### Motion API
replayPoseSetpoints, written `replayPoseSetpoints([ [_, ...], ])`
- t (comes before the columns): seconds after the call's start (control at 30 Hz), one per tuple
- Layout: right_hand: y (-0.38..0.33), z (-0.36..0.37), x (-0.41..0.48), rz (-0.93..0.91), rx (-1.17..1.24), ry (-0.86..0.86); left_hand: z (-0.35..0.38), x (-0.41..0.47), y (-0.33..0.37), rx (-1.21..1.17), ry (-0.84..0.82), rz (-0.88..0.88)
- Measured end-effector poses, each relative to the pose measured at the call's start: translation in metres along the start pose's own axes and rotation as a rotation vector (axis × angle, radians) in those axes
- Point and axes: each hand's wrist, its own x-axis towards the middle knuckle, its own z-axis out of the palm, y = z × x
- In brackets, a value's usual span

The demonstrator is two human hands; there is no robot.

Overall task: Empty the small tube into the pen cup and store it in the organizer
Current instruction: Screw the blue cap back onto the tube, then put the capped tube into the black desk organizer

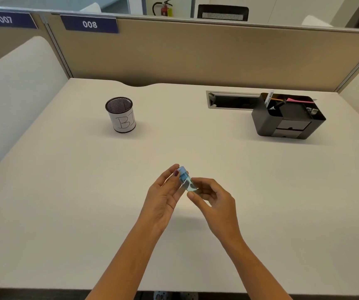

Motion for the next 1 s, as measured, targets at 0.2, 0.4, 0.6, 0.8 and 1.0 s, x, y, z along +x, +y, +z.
replayPoseSetpoints([
  [0.2, 0.01, -0.009, 0.011, 0.167, 0.141, 0.215, 0.001, 0.011, -0.015, 0.389, 0.078, 0.123],
  [0.4, 0.017, -0.048, 0.034, 0.258, 0.268, 0.477, 0.02, 0.037, -0.034, 0.763, 0.097, 0.236],
  [0.6, 0.02, -0.096, 0.076, 0.223, 0.228, 0.71, 0.066, 0.072, -0.053, 1.1, -0.047, 0.468],
  [0.8, 0.022, -0.151, 0.13, 0.166, 0.101, 0.87, 0.125, 0.126, -0.071, 1.444, -0.274, 0.618],
  [1.0, 0.03, -0.202, 0.185, 0.084, -0.06, 0.992, 0.179, 0.185, -0.094, 1.64, -0.381, 0.724],
])
